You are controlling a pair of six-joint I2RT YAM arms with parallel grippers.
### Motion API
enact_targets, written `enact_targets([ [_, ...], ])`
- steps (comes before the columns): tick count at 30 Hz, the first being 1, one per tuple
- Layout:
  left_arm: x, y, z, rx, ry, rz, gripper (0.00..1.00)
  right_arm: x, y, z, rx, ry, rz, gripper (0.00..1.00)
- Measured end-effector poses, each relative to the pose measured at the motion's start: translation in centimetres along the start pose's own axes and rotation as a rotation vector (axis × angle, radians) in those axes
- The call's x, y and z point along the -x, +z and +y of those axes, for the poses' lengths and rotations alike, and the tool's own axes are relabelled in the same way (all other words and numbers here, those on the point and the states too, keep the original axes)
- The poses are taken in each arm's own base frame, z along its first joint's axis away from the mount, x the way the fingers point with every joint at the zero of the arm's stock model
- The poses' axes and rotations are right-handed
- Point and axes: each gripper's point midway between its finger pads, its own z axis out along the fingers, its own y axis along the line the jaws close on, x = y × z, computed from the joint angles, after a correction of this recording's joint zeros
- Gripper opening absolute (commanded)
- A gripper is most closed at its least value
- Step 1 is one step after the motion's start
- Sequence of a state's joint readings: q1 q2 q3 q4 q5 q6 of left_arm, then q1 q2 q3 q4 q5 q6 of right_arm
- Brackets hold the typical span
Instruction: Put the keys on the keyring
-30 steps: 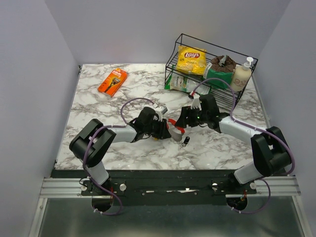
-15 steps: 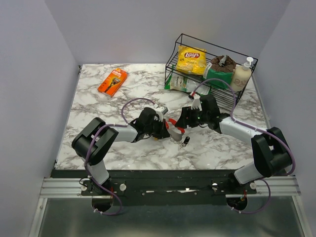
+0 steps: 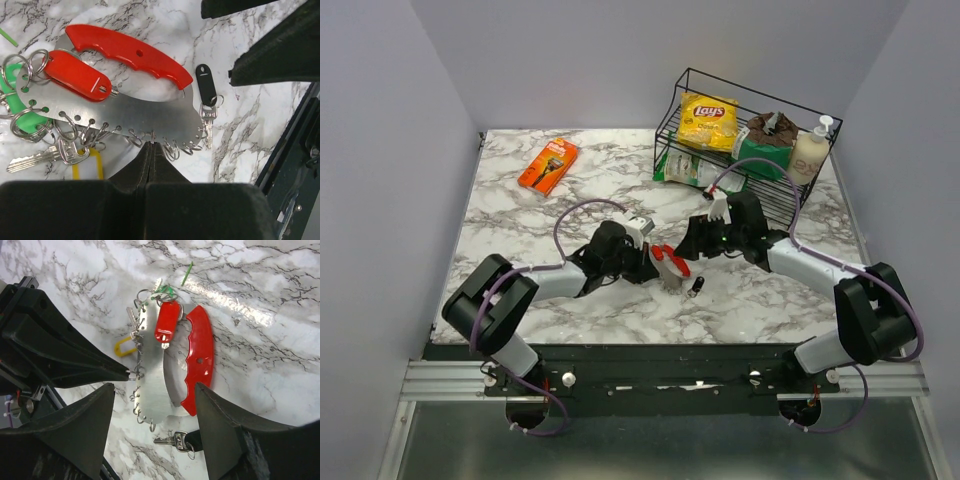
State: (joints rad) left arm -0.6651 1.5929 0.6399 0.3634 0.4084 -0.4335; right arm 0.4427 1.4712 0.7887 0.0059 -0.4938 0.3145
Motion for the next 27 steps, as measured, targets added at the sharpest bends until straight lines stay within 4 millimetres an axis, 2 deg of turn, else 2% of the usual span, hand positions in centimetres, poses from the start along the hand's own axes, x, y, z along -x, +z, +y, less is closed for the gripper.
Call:
enact_targets([
  [9,0.1,-2.3,-0.2,0.013,0.095,-0.049,0.00,0.1,-0.4,1.1,0.053,-0.009,0.002,0.72],
  [18,-1.6,-4.1,0.4,0.034,0.171,-0.082,0.00,0.1,-0.5,1.8,0.091,-0.016,0.004,0.72],
  [27,-0.9,-6.8,-2.1,-0.035,0.395,-0.238,0.00,0.8,-0.9,2.5,0.117,-0.036,-0.018,0.72],
])
